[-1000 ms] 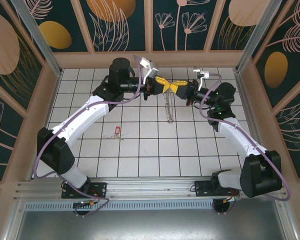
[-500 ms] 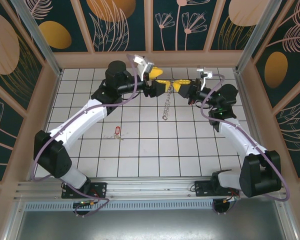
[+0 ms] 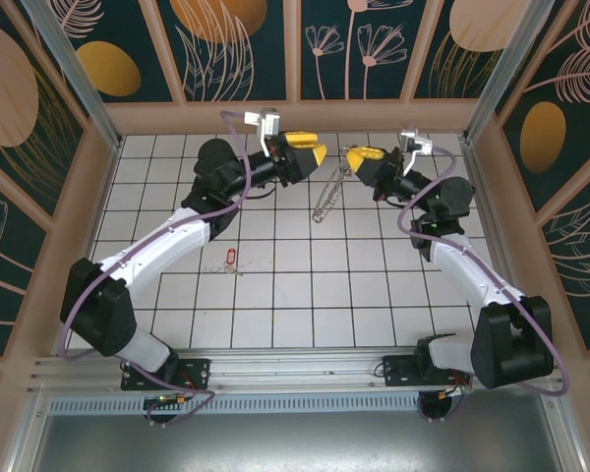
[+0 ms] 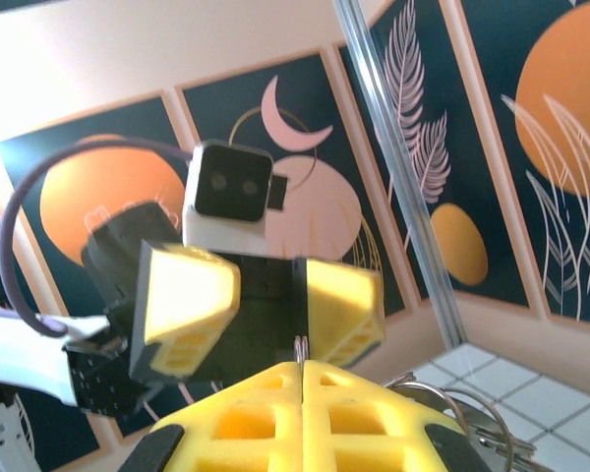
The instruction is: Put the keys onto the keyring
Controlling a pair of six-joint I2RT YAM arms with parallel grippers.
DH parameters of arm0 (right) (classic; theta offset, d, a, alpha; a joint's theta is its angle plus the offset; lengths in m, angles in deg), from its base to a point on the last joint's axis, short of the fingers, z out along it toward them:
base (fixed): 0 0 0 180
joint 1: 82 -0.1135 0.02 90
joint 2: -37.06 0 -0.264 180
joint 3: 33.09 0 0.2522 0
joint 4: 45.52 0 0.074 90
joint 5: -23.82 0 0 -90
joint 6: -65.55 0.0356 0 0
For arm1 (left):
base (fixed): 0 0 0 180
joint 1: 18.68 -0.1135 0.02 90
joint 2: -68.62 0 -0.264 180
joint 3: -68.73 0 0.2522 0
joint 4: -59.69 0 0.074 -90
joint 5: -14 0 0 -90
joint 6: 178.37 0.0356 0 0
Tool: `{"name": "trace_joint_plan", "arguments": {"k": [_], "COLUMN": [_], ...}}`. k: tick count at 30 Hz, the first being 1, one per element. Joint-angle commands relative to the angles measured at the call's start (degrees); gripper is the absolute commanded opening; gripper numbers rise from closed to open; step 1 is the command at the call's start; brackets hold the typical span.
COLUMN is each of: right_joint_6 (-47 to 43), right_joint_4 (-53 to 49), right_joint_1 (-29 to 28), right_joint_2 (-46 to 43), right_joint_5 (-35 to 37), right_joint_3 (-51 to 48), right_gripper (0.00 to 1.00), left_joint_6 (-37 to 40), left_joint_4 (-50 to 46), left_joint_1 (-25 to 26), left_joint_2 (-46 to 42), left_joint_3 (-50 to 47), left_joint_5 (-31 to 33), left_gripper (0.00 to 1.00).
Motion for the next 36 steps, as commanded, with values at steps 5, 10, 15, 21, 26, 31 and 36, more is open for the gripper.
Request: {"name": "trace_joint_plan", "arguments": {"k": [5, 10, 15, 21, 26, 31, 36], "right_joint_6": [6.2, 7.5, 8.5, 8.7, 8.5, 8.2, 7.9], "right_joint_4": [14.8, 16.8, 18.2, 18.4, 18.1, 17.7, 17.0], "right_joint_1": [-1.1, -2.3, -3.3, -4.6, -5.3, -5.8, -5.9], "right_joint_2": [0.9, 3.2, 5.1, 6.3, 6.6, 6.8, 7.0], "right_joint_5": [6.5, 7.5, 7.9, 7.9, 8.2, 8.2, 8.4], "right_joint_3": [-0.3, 1.0, 1.6, 2.2, 2.4, 2.8, 2.9], "right_gripper": [0.00, 0.00, 0.00, 0.00, 0.00, 0.00, 0.00], "left_joint_6": [-10.4, -12.8, -15.2, -16.5, -16.9, -16.6, -14.9], "left_joint_4": [14.9, 17.9, 20.7, 22.4, 22.5, 22.3, 19.9], "left_joint_1": [-0.1, 0.0, 0.0, 0.1, 0.3, 0.6, 0.5], "left_joint_2": [2.9, 4.4, 5.6, 6.3, 6.6, 6.7, 6.2], "left_joint_3": [-1.1, -0.9, -0.7, -0.8, -0.8, -1.1, -1.3], "left_joint_5": [-5.0, -5.2, -5.8, -5.8, -6.1, -6.1, -5.3], "left_gripper": [0.45, 0.41, 0.38, 0.37, 0.36, 0.36, 0.37]}}
